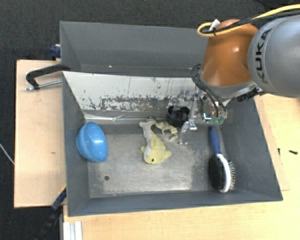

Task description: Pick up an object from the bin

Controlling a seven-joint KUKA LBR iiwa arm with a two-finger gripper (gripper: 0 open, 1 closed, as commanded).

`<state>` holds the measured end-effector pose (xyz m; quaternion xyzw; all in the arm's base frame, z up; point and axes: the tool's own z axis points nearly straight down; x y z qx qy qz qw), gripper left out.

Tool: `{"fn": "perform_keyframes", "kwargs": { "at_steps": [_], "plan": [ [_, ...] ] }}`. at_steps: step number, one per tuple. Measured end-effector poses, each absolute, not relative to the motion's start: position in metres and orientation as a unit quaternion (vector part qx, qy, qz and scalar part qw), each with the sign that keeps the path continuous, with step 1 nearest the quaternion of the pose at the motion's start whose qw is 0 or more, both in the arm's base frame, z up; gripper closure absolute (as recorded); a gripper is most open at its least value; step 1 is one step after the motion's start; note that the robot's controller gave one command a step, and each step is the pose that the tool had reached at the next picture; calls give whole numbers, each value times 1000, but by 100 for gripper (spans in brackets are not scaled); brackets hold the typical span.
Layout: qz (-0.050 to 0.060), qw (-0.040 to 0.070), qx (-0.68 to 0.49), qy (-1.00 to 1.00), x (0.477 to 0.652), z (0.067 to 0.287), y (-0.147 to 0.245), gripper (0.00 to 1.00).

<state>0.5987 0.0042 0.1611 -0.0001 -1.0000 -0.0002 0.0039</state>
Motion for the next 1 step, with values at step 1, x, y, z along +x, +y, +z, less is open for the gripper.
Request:
{"fn": "perform_keyframes", "kwargs": {
  "at_steps": [1],
  "plan": [
    [-1, -5, -45, -999, 600, 113, 6, 0]
  ]
}}
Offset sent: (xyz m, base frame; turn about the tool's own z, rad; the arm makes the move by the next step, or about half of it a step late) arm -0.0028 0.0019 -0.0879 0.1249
